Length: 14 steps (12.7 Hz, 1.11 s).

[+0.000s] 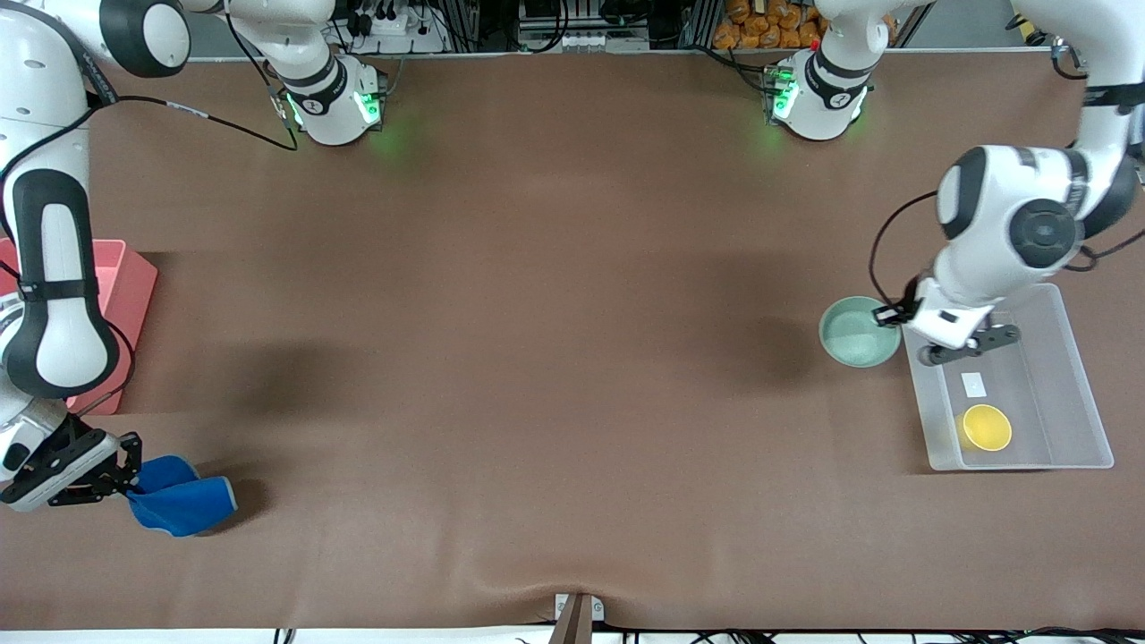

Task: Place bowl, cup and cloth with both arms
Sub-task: 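Lift the bowl into the bin while the right gripper lifts the cloth, then lower the bowl into the bin while the right gripper carries the cloth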

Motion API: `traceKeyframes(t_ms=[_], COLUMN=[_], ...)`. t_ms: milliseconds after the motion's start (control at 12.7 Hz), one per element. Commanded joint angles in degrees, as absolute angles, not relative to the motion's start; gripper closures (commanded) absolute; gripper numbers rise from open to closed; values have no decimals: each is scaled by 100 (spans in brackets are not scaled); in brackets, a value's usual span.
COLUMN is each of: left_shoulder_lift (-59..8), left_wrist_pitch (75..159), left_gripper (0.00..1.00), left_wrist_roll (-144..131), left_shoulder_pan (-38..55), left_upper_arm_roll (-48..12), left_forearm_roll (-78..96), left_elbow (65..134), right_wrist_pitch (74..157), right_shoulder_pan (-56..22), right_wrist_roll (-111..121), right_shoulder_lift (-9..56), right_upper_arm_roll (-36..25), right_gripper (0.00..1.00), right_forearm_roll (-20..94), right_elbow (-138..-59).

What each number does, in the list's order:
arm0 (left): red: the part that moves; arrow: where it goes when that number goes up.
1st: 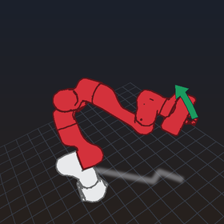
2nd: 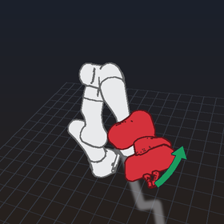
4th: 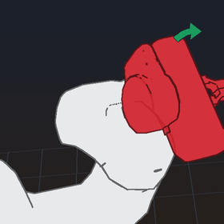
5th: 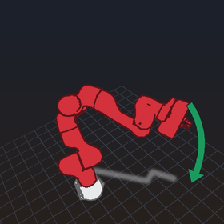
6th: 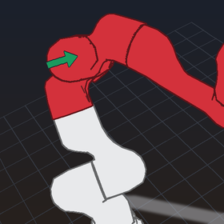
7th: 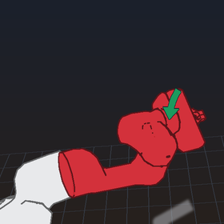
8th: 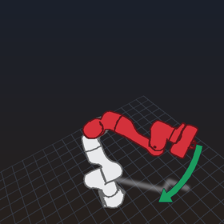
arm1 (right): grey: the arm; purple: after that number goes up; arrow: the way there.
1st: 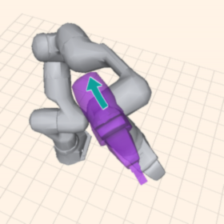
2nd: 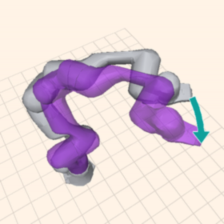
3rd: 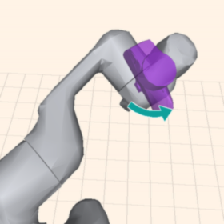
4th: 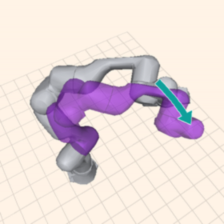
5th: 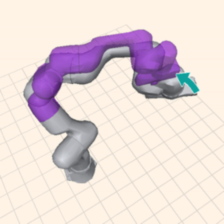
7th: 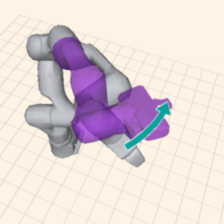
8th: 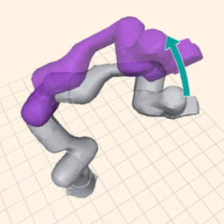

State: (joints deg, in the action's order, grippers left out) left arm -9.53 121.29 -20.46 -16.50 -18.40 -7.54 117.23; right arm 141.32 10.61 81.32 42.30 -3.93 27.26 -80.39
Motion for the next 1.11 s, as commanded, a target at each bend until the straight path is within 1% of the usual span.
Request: traceKeyframes(t_ms=[0, 158, 395, 553, 711, 868, 1026], left_shoulder_lift=[-809, -809, -905, -1010, -1212, -1449, -1712], left_wrist_pitch=[11629, 11426, 11434, 11557, 11855, 12215, 12383], left_gripper=[100, 100, 100, 100, 100, 100, 100], left_wrist_roll=[-1146, -487, 419, 833, 1116, 1142, 1151], left_shoulder_pan=[-2239, -2634, -3259, -3584, -3787, -3832, -3946], left_upper_arm_roll=[-1890, -1863, -1855, -1854, -1854, -1837, -1837], left_forearm_roll=[-431, -404, -404, -404, -404, -413, -474], left_elbow=[11357, 11224, 11110, 11101, 11101, 11101, 10935], right_wrist_pitch=[13765, 13493, 13176, 12886, 12527, 12052, 11560], right_shoulder_pan=[547, 38, -841, -897, -835, -887, -861], right_wrist_roll=[7421, 6867, 6260, 6004, 5968, 5968, 5968], right_shoulder_lift=[4008, 3973, 3877, 3692, 3394, 3148, 2805], right_upper_arm_roll=[-930, -1456, -2441, -2522, -2566, -2890, -2987], right_gripper=[100, 100, 100, 100, 100, 100, 100], right_forearm_roll=[2628, 2610, 2619, 2619, 2619, 2619, 2619], right_elbow=[-8121, -8112, -8112, -8130, -8130, -8121, -8121])
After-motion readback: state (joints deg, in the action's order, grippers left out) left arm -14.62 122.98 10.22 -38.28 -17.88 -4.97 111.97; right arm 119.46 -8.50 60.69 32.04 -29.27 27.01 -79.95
